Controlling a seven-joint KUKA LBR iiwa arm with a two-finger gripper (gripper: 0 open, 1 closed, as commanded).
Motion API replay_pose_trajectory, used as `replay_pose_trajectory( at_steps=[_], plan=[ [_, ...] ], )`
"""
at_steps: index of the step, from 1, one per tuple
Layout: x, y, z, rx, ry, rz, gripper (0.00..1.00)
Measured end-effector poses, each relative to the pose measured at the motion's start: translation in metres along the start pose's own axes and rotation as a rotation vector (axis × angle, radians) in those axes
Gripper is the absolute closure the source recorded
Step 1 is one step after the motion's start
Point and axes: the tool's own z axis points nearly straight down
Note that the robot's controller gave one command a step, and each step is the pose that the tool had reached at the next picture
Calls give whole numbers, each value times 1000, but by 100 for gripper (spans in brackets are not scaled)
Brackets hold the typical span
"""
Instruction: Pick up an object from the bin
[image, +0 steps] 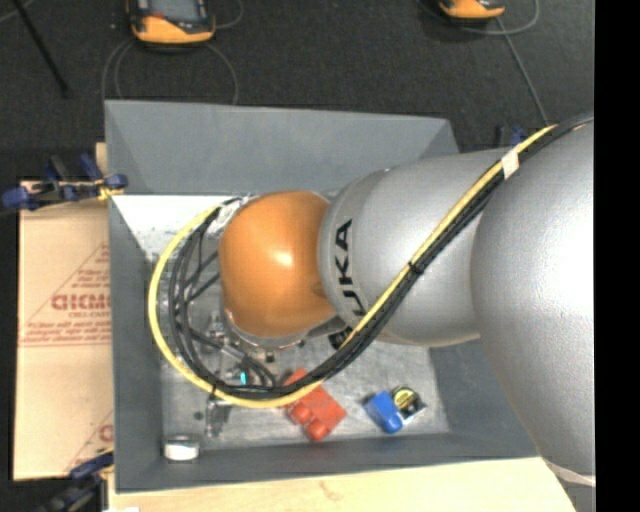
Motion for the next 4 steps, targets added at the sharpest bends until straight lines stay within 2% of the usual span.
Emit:
replay_pose_trajectory(
  at_steps=[1,2,3,4],
  plan=[
    [-16,-99,82,6,-1,-55,0],
    [5,-167,95,0,-15,-8,0],
    [6,-163,95,-2,-12,-10,100],
    [6,-163,96,-2,-11,-9,0]
  ],
)
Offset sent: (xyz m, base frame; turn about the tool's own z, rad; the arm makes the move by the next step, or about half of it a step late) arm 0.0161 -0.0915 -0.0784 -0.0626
